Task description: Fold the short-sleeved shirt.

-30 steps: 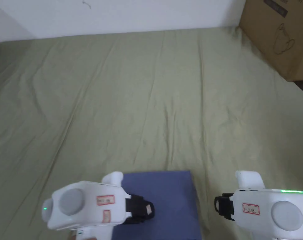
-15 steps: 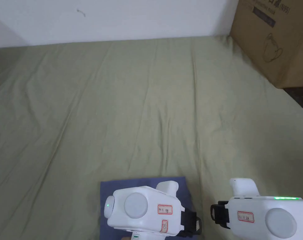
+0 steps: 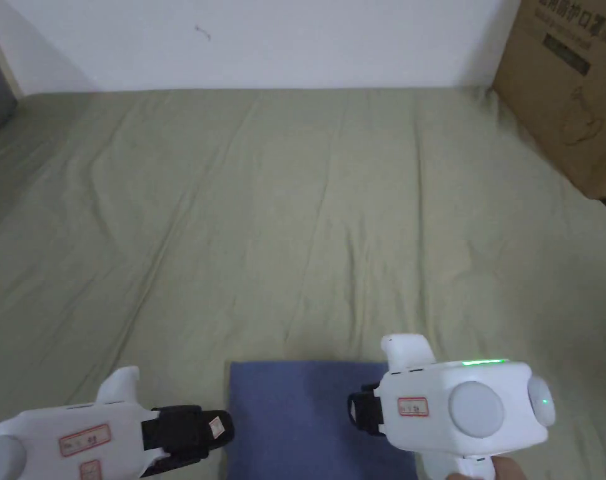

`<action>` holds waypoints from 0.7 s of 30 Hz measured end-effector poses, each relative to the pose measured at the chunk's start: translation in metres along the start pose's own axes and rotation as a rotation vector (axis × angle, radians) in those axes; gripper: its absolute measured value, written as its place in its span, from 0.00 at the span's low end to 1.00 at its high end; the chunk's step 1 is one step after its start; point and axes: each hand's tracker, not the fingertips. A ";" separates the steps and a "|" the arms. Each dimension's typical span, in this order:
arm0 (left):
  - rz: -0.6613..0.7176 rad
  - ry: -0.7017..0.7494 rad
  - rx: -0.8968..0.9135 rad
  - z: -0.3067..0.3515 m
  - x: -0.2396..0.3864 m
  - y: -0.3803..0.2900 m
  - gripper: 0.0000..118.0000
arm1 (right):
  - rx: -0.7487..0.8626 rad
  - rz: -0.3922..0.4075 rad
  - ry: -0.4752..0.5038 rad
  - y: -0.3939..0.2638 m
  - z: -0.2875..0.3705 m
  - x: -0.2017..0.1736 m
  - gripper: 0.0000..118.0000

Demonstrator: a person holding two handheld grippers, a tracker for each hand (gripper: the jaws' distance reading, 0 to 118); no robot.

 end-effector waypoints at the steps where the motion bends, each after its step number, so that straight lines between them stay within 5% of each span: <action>1: 0.007 -0.002 0.037 -0.024 0.027 0.000 0.05 | -0.029 0.006 -0.025 0.000 -0.012 -0.005 0.00; 5: 0.072 -0.005 -0.007 -0.009 -0.003 -0.005 0.10 | -0.077 0.004 -0.088 -0.005 -0.046 -0.007 0.00; 8: 0.096 -0.016 -0.069 -0.040 0.014 0.001 0.67 | -0.073 -0.024 -0.073 0.000 -0.042 0.000 0.00; 9: 0.091 -0.021 -0.062 -0.029 -0.029 0.001 0.84 | -0.075 -0.028 -0.065 0.000 -0.040 0.003 0.00; 10: 0.088 -0.029 -0.053 -0.040 -0.027 0.005 0.91 | -0.077 -0.044 -0.051 -0.001 -0.039 0.006 0.00; 17: 0.260 -0.219 -0.091 -0.091 -0.037 0.003 0.93 | -0.062 -0.126 -0.009 -0.005 -0.036 0.012 0.00; 21: 0.237 -0.262 -0.170 -0.110 -0.025 0.006 0.93 | -0.061 -0.126 -0.003 -0.005 -0.036 0.011 0.00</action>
